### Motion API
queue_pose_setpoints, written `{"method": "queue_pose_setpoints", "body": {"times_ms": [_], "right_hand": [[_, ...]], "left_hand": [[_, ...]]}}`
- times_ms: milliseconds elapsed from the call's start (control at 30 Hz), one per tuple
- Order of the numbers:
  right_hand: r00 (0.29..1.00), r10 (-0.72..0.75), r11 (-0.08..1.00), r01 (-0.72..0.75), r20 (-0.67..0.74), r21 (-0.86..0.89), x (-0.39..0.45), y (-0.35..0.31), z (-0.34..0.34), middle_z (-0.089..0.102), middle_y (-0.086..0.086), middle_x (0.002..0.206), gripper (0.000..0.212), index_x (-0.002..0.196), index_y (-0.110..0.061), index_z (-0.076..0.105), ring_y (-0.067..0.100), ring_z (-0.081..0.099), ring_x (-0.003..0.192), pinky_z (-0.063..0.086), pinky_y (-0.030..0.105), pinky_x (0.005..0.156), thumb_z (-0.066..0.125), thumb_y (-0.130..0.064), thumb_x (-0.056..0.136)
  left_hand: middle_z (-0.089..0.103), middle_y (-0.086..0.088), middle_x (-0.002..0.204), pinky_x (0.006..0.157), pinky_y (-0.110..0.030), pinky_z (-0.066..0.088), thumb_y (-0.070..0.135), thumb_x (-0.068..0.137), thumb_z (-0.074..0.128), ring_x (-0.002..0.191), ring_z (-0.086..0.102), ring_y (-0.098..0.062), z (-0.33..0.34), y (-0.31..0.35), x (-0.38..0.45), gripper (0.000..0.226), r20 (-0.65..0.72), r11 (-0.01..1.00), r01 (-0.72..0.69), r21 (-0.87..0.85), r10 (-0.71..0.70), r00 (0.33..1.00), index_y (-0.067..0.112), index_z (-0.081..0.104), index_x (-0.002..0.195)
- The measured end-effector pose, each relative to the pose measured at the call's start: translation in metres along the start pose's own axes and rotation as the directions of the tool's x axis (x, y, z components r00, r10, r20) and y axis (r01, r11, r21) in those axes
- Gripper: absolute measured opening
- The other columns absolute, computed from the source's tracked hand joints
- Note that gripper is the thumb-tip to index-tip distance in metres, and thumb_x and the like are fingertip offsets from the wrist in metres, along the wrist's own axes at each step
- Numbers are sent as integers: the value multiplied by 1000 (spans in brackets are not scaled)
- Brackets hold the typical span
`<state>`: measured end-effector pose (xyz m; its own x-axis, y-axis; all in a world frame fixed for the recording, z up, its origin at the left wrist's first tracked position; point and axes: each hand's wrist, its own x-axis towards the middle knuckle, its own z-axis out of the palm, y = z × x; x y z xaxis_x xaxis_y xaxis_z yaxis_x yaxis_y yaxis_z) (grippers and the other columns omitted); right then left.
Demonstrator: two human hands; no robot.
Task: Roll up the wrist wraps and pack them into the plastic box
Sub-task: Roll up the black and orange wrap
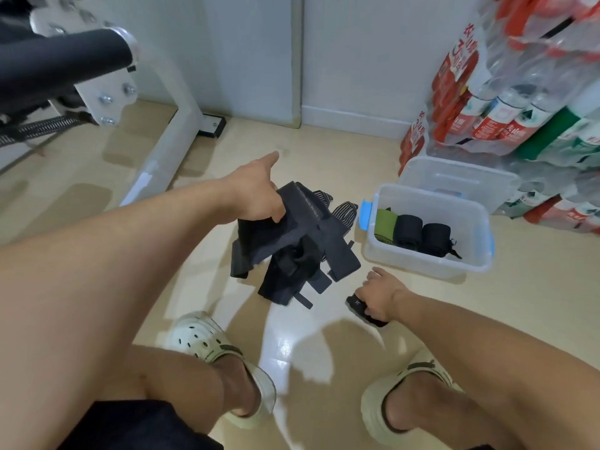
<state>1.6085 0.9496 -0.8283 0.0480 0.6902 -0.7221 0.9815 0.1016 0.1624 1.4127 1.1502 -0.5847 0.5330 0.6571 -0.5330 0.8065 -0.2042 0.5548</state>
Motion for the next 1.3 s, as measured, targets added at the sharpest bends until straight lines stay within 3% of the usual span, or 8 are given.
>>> {"method": "queue_pose_setpoints", "body": {"times_ms": [100,233,400,533,700,967,1167,1300], "right_hand": [[997,-40,907,67,-72,416,-25,4,-60,59,1,97,21,91,-20,53,26,53,96,37,33,77,62,-37,96],[979,39,685,119,-199,719,-82,24,-143,57,-2,78,36,78,-19,43,19,53,75,41,31,67,68,-38,95],[815,325,587,225,-480,778,-155,47,-204,68,5,87,33,86,-11,53,24,66,84,51,35,75,69,-39,95],[733,434,411,357,-524,839,-201,52,-234,70,3,83,34,79,-13,50,21,65,76,52,37,74,76,-32,91],[639,576,148,532,-510,834,-212,30,-246,67,4,74,33,73,-17,49,11,60,66,47,23,64,75,-23,92],[678,617,-287,667,-400,688,-196,23,-267,78,3,108,26,113,-13,60,22,75,98,60,33,82,74,-11,92],[706,596,-301,638,-383,708,-188,30,-267,76,-1,113,18,119,-25,68,20,75,91,56,32,75,62,-25,101],[620,626,26,590,-473,807,-189,32,-262,75,2,103,23,111,-22,70,16,74,74,55,32,62,78,-20,90]], "left_hand": [[66,2,126,92,-39,55,-8,74,65,109,62,-28,-3,4,-5,114,-22,987,6,-159,-10,1000,37,5,161],[58,-10,143,97,-42,52,-1,52,64,126,57,-32,-8,12,-18,129,-89,922,-51,-384,18,996,40,7,160],[73,0,98,75,-31,50,-19,71,61,91,66,-22,-17,24,-39,116,-186,815,-167,-555,74,980,36,13,161],[77,0,110,90,-27,53,-13,85,63,100,72,-16,-25,40,-60,101,-265,633,-276,-723,115,957,30,14,162],[77,15,100,72,-16,55,0,97,62,94,74,-4,-23,45,-75,87,-391,502,-390,-772,109,914,29,13,162],[75,17,107,88,-29,54,-3,99,57,103,72,-6,-29,45,-65,84,-425,466,-438,-769,139,894,31,12,162],[73,8,120,95,-32,54,1,99,58,107,71,-9,-26,43,-54,84,-412,567,-437,-698,180,893,35,14,161],[74,11,118,98,-31,53,3,99,60,105,71,-6,-24,41,-53,84,-392,663,-433,-611,221,893,37,14,160]]}}
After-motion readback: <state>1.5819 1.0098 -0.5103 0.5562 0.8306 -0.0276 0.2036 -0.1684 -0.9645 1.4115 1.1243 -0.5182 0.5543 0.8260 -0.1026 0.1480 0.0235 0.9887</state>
